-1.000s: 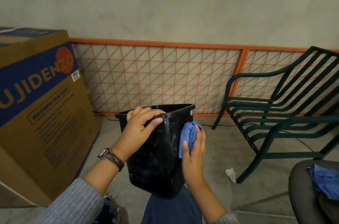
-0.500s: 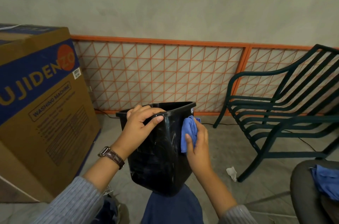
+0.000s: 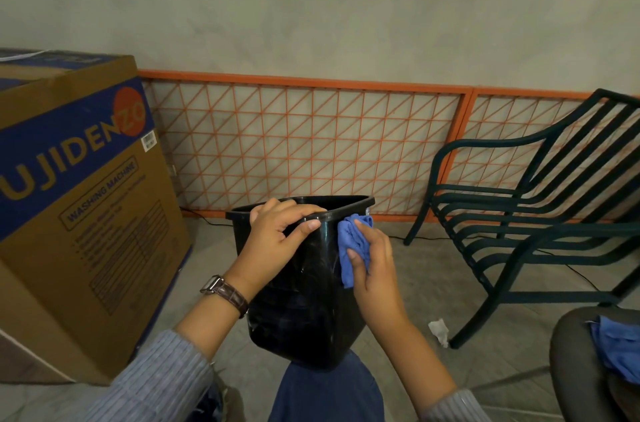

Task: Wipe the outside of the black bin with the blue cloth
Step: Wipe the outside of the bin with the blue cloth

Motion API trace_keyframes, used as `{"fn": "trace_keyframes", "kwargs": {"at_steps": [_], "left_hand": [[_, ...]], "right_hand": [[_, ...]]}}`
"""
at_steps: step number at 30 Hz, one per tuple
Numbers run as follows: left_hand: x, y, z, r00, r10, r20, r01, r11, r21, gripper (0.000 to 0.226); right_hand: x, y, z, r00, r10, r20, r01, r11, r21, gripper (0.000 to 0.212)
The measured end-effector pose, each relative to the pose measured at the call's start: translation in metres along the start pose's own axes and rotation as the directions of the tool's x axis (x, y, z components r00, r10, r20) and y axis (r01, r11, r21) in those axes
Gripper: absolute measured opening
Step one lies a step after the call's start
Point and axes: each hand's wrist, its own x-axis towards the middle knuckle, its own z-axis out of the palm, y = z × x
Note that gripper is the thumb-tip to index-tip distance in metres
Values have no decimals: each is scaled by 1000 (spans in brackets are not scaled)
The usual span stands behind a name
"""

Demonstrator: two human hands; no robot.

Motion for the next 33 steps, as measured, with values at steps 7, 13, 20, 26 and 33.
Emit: {"fn": "trace_keyframes", "kwargs": {"at_steps": [7,13,20,26,33], "left_hand": [[1,-2,1,1000,4,-3,-3,1000,17,25],[0,-3,-1,1000,0,-3,0,1000,11,23],[2,-7,-2,1000,-28,1,28,1000,0,21],[-1,-11,-5,999,-47,4,47,999,-20,23],[1,-10,-5,999,-53,-3,53,998,-19,22]], "right_hand": [[2,3,-11,1000,-25,16,25,1000,8,48],[-4,-6,-6,978,-197,63,200,978,-52,34],[6,-6,-6,996,-37,87,36,999,14,38],[-5,6,-12,973,-138,183,150,987,-56,33],[-9,-6,-6,985,-66,162,74,996,-44,30]]}}
